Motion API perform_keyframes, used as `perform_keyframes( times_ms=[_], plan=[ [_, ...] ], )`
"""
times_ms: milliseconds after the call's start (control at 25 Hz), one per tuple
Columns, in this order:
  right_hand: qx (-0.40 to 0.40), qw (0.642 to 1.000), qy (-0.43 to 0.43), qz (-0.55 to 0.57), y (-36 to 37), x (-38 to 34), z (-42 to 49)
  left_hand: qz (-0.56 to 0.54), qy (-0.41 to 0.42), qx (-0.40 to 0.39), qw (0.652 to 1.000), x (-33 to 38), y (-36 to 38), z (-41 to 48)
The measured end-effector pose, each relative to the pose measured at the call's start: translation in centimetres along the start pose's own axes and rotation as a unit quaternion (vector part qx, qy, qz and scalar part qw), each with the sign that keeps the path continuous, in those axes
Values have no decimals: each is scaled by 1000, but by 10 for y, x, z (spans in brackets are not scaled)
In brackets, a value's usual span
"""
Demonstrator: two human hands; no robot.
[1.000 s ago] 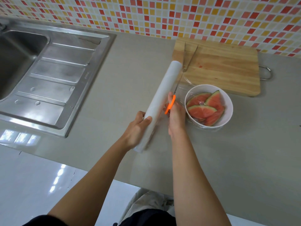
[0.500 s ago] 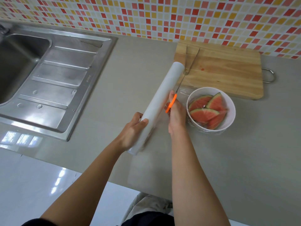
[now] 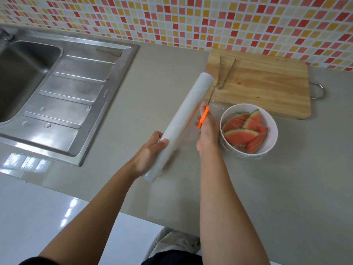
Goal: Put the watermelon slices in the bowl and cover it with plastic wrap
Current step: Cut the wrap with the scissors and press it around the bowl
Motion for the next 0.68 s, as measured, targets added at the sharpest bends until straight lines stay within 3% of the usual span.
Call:
perform_keyframes(
  times_ms=[680],
  plan=[
    [-6,999,-12,32,12,-7,8,-7,14,-7,1000,-2,-19,-11]
  ],
)
Point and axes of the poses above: each hand's wrist, its own z-axis towards the middle knuckle, its own y-axis out of the palm, x = y × z, the point moved 5 cm from there along z, towards the middle knuckle, and after that the axes turned 13 degrees about z, right-handed, at the moved point
